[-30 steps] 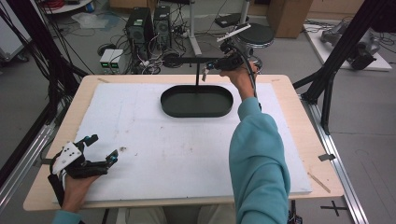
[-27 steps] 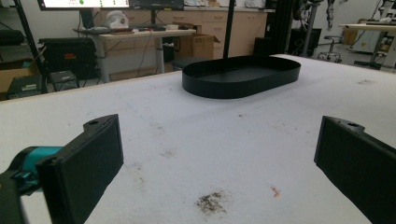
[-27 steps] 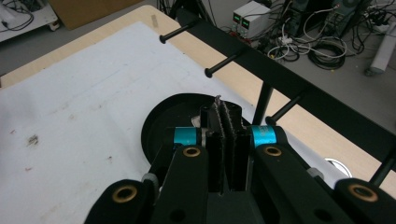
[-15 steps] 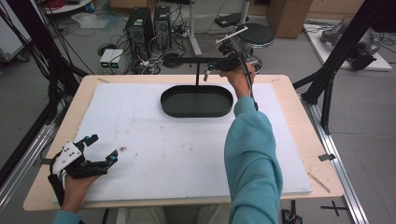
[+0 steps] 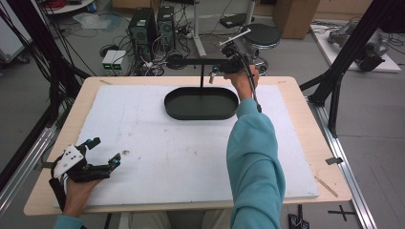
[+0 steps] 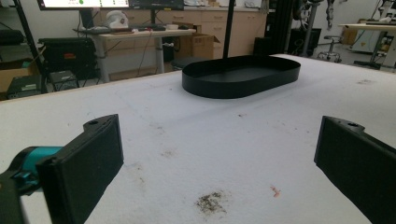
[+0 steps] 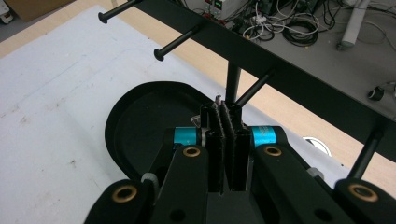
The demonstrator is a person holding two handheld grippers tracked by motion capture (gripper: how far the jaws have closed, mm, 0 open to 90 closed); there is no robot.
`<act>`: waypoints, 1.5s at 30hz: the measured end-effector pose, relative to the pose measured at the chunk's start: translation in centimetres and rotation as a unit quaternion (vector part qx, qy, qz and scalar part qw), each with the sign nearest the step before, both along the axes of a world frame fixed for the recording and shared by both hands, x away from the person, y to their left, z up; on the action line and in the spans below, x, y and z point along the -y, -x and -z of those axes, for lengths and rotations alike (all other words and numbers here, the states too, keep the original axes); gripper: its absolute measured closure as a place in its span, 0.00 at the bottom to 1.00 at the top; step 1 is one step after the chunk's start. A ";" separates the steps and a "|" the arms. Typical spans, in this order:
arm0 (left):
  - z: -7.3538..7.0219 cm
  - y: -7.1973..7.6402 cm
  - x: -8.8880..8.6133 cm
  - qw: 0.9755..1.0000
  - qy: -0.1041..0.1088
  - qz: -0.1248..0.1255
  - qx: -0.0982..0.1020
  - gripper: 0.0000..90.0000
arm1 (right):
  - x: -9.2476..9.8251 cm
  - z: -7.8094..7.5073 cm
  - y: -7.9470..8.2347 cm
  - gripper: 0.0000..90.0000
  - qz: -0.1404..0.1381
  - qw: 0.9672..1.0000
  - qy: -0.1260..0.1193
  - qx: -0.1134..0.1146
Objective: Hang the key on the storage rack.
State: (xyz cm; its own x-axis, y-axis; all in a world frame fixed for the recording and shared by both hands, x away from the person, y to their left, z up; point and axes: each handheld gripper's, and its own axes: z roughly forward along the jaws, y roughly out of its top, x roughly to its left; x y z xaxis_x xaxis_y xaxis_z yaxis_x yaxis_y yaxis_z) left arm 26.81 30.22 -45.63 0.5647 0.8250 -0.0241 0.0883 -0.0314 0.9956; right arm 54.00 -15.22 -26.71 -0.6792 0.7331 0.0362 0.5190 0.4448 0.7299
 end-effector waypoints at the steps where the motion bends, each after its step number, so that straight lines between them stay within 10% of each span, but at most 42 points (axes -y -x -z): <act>1: 0.0 0.0 0.0 1.000 0.000 0.000 0.000 0.02 | 0.0 0.0 0.0 0.99 0.001 1.000 0.000 0.000; 45: 0.0 0.0 0.0 1.000 0.000 0.001 -0.002 0.02 | 1.0 0.8 -1.4 0.98 0.007 1.000 -0.019 0.014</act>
